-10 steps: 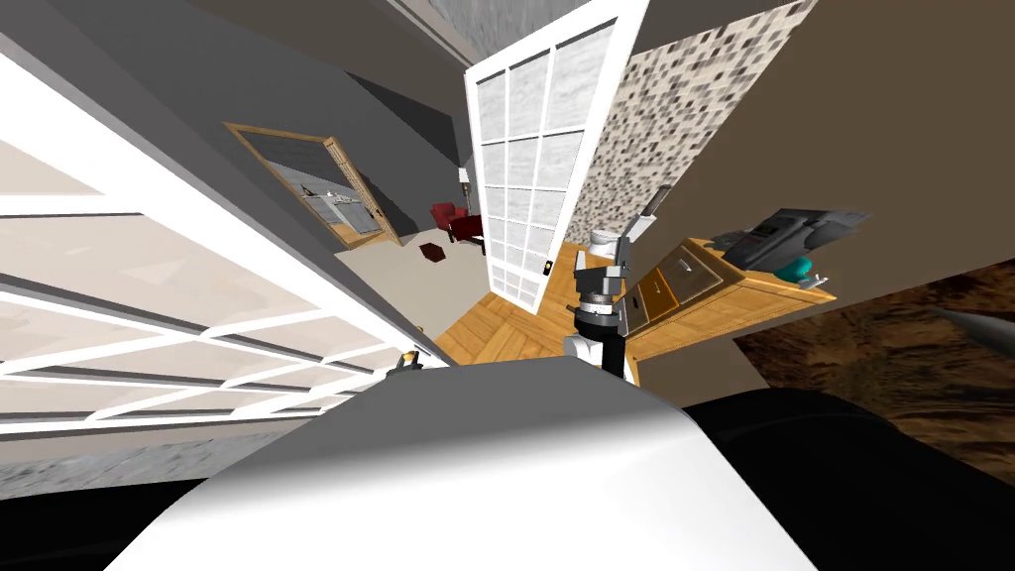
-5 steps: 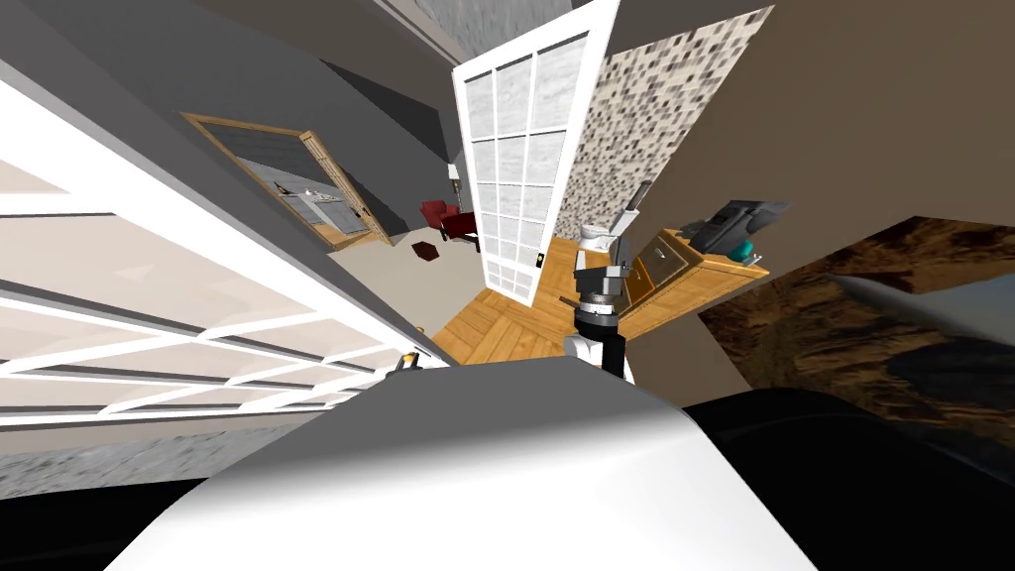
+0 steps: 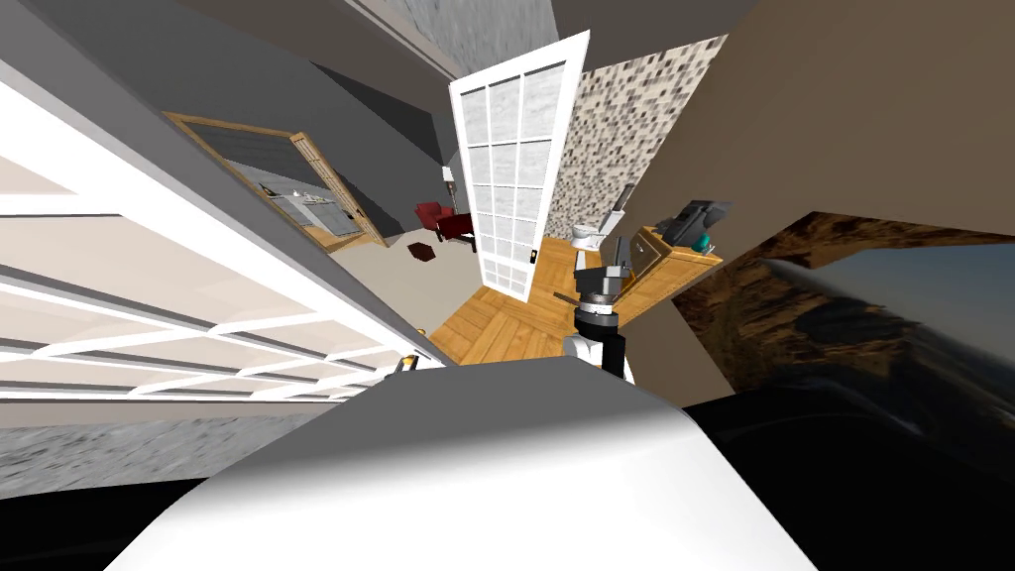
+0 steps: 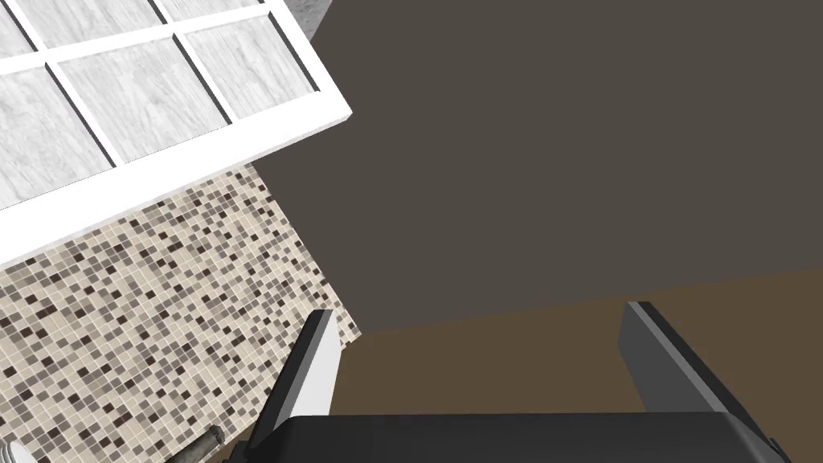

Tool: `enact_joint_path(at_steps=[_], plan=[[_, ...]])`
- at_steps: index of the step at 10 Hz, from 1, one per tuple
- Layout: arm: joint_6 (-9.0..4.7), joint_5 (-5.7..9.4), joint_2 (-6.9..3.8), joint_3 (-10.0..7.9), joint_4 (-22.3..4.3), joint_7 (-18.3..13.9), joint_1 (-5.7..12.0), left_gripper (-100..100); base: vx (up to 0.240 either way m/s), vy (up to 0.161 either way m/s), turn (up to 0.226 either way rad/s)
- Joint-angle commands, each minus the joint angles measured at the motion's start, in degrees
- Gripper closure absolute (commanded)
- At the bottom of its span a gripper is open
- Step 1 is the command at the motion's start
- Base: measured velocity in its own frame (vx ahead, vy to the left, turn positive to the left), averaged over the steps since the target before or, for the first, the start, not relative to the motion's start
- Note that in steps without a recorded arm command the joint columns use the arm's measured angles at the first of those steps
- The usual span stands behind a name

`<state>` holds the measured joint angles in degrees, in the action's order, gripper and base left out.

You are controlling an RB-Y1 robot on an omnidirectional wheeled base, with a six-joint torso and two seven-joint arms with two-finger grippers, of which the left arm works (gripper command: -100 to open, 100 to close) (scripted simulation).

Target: Pull the door open

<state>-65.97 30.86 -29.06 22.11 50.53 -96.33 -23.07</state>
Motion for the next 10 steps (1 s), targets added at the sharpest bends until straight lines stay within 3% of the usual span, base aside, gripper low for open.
enact_joint_path(at_steps=[1,10], plan=[[-0.66,-0.26,-0.29,0.38,-0.6,-0.5,0.13,100,-0.126,0.031,-0.091],[-4.57,-1.83,-2.03,2.6,-4.1,-3.5,0.92,100,-0.197,0.034,-0.121]])
